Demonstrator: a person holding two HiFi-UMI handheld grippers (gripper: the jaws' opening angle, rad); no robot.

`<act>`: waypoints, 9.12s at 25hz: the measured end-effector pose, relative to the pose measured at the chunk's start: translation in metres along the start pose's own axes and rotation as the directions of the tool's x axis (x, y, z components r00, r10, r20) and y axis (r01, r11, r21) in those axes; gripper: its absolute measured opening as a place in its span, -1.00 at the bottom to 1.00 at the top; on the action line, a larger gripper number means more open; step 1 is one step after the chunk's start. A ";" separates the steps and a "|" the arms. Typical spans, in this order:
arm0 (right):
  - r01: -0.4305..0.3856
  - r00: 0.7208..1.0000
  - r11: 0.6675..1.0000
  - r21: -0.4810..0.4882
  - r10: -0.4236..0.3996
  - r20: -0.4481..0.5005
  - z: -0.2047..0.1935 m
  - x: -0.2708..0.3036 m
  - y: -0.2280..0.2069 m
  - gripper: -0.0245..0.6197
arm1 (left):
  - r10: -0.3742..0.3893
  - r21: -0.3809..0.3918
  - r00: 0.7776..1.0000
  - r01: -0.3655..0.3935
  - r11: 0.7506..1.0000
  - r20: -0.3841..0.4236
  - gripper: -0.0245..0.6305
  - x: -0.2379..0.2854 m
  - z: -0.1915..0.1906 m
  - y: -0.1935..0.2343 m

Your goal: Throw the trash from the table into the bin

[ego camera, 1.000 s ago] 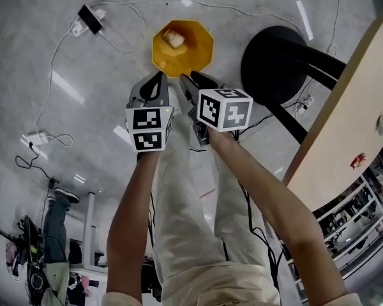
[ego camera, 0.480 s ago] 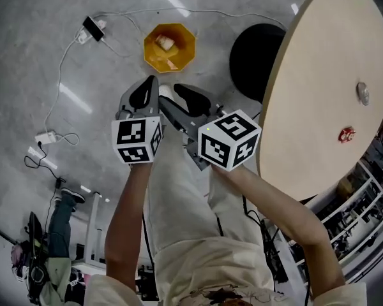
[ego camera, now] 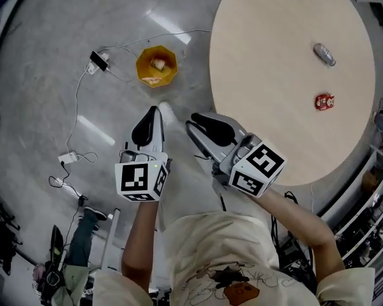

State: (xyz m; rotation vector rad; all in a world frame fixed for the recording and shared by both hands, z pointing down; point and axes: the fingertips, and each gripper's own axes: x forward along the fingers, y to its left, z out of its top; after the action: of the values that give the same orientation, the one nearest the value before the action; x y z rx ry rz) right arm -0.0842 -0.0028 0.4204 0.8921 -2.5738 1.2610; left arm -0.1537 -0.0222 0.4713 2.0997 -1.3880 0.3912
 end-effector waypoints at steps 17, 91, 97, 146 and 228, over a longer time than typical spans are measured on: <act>0.278 0.883 0.957 0.083 -0.288 0.371 0.023 -0.271 -0.027 -0.80 | -0.381 0.274 0.922 0.386 0.881 -0.074 -0.91 -0.037 0.054 -0.288; -0.785 0.414 0.058 -0.617 -0.692 -0.592 -0.017 -0.369 -0.364 0.10 | -0.380 0.183 0.903 0.416 0.891 -0.201 -0.91 0.058 -0.010 -0.454; -0.796 0.402 0.065 -0.602 -0.687 -0.606 -0.024 -0.369 -0.358 0.06 | -0.380 0.177 0.905 0.413 0.894 -0.190 -0.91 0.057 -0.004 -0.454; -0.283 0.638 0.623 -0.730 -0.446 -0.628 -0.047 -0.144 -0.081 -0.07 | -0.335 0.072 0.940 0.339 0.938 -0.059 -0.91 -0.095 0.016 -0.150; 0.477 0.631 0.859 -0.188 -0.483 -0.608 -0.269 0.314 -0.310 0.26 | -0.040 -0.370 0.997 0.012 0.929 -0.069 -0.91 0.097 -0.244 0.214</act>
State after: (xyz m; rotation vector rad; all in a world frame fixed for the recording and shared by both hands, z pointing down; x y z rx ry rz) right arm -0.1998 -0.0863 0.9173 0.8671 -1.6503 1.1201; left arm -0.2895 -0.0042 0.7812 1.7741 -1.2752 0.1773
